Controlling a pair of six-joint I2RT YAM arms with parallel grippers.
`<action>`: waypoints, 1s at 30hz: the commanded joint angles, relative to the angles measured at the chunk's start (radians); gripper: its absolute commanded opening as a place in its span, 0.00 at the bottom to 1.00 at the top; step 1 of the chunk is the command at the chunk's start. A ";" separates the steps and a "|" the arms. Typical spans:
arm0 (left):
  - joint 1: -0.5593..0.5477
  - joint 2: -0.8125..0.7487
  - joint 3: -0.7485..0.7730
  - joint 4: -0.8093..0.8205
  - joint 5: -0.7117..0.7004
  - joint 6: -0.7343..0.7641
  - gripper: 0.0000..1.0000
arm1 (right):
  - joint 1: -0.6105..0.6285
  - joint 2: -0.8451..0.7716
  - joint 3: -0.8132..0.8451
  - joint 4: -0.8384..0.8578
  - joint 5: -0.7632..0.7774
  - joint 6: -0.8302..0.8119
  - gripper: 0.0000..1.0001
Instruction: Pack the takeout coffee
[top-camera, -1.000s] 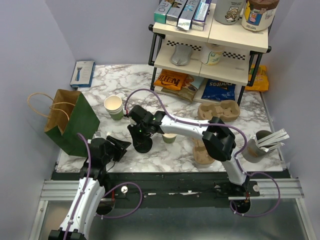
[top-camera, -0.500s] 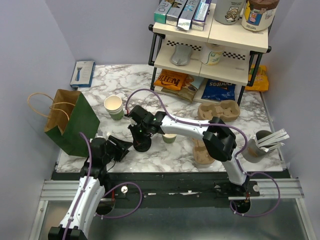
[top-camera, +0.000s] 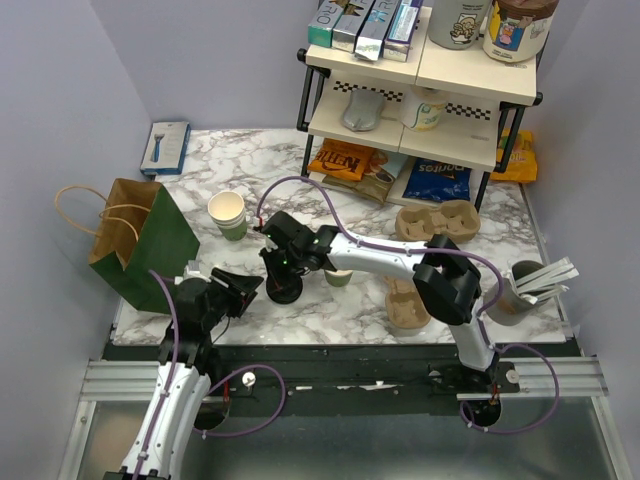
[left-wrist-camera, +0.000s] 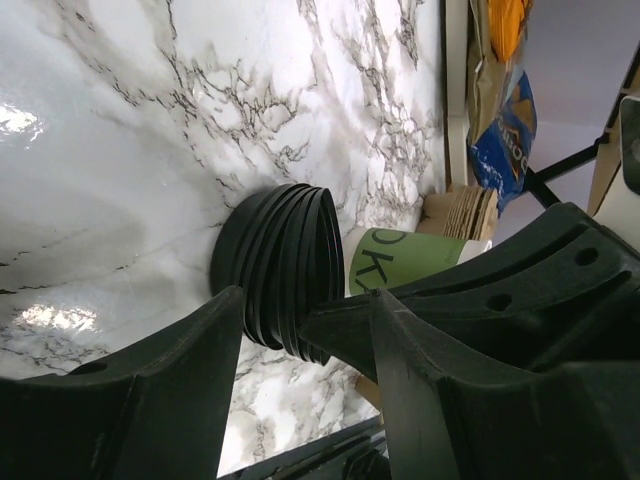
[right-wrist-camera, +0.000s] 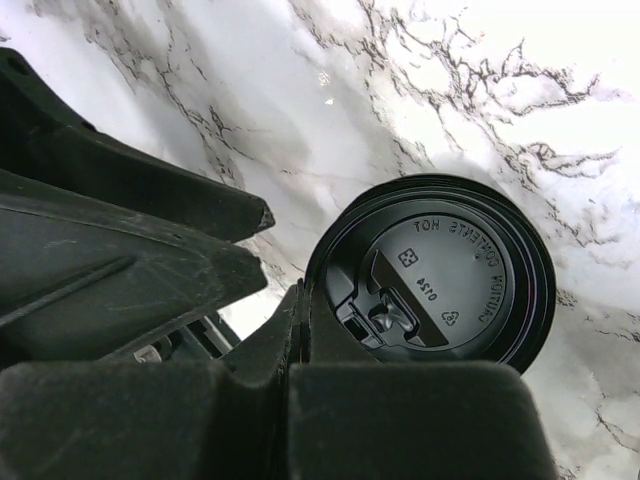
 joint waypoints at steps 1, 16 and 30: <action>0.000 0.005 -0.032 -0.159 -0.031 -0.023 0.61 | -0.006 -0.040 -0.021 0.032 -0.015 0.005 0.01; 0.000 0.117 -0.051 -0.070 0.009 0.000 0.58 | -0.007 -0.055 -0.040 0.076 -0.021 0.041 0.01; 0.000 0.186 -0.046 -0.094 0.014 0.036 0.54 | -0.009 -0.135 -0.124 0.228 0.014 0.093 0.01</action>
